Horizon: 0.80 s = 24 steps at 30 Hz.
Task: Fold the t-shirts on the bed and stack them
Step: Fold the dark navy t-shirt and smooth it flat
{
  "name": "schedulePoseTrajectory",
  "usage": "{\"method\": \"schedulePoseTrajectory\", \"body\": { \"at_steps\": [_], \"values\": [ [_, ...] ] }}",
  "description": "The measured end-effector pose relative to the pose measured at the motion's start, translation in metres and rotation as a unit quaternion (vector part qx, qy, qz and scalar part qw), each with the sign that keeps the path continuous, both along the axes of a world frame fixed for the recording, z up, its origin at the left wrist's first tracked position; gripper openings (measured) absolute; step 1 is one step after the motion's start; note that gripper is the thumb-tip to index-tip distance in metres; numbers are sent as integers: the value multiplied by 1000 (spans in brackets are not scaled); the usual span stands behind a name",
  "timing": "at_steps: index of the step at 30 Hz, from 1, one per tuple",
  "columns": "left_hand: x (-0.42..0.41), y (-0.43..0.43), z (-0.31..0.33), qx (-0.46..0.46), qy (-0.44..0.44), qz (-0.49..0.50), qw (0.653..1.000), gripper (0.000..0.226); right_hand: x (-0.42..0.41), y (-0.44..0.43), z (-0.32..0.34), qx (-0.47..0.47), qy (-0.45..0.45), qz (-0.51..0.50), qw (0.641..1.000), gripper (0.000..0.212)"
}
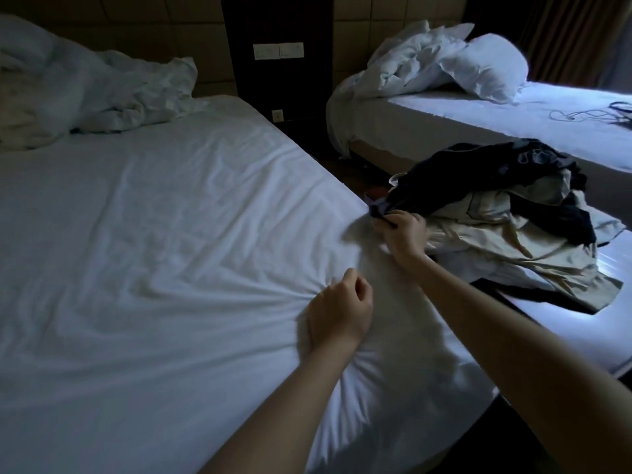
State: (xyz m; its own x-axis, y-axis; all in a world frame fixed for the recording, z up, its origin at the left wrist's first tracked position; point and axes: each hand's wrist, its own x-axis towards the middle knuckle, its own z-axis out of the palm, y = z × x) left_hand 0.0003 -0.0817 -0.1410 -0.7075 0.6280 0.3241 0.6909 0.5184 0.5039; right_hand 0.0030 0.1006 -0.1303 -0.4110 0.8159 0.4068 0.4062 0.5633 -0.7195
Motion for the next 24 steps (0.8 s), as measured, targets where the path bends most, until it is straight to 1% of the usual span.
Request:
{"method": "schedulePoseTrajectory", "body": {
  "at_steps": [2, 3, 4, 5, 6, 7, 8, 9, 10, 11, 12, 13, 14, 15, 16, 17, 18, 19, 20, 22, 23, 24],
  "values": [
    [-1, -1, 4, -10, -28, 5, 1000, 26, -2, -39, -4, 39, 22, 80, 996, 14],
    [-3, -3, 6, -9, -61, 13, 998, 31, -1, -61, -6, 48, 43, 110, 992, 15],
    [-5, -5, 7, 17, -110, 21, 994, 37, 4, -82, -4, 20, 78, 130, 988, 16],
    [-7, -7, 9, 75, -167, 31, 983, 45, 11, -103, 0, -37, 127, 147, 980, 17],
    [-10, -9, 9, 148, -219, 47, 963, 50, 19, -117, 1, -97, 170, 165, 967, 15],
    [-12, -11, 8, 220, -274, 61, 934, 50, 28, -130, 1, -135, 199, 181, 954, 13],
    [-14, -13, 11, 275, -345, 55, 896, 48, 38, -141, 3, -149, 206, 194, 947, 16],
    [-16, -16, 15, 310, -441, 22, 842, 50, 47, -151, 5, -153, 196, 215, 944, 21],
    [-21, -21, 20, 334, -547, -33, 767, 57, 53, -163, 7, -164, 184, 239, 939, 26],
    [-28, -26, 22, 350, -616, -84, 700, 61, 59, -176, 9, -183, 168, 260, 933, 29],
    [-33, -34, 29, 352, -647, -133, 663, 57, 62, -187, 12, -203, 158, 285, 923, 31],
    [-36, -43, 36, 336, -647, -150, 667, 44, 64, -195, 12, -213, 144, 298, 919, 30],
    [-41, -49, 40, 316, -633, -139, 693, 28, 67, -200, 14, -212, 128, 314, 917, 25],
    [-44, -55, 44, 301, -607, -101, 729, 16, 70, -204, 16, -191, 111, 322, 921, 21],
    [-50, -63, 43, 294, -578, -52, 760, 14, 73, -207, 20, -173, 101, 327, 923, 19],
    [-55, -71, 42, 291, -552, -19, 781, 16, 75, -209, 23, -164, 94, 319, 929, 13],
    [-61, -80, 42, 293, -533, 4, 794, 18, 77, -209, 26, -162, 98, 304, 934, 6],
    [-67, -91, 44, 301, -523, 20, 797, 23, 79, -208, 29, -153, 107, 276, 943, 11],
    [-73, -103, 44, 321, -519, 26, 792, 24, 81, -207, 33, -142, 119, 254, 949, 19],
    [-81, -134, 46, 347, -522, 25, 779, 22, 81, -201, 39, -82, 106, 205, 970, 28],
    [-84, -153, 48, 345, -515, 23, 784, 27, 78, -197, 41, -33, 61, 171, 983, 34],
    [-88, -171, 49, 330, -495, 18, 803, 31, 75, -195, 44, 17, -6, 136, 991, 41]
  ]
}}
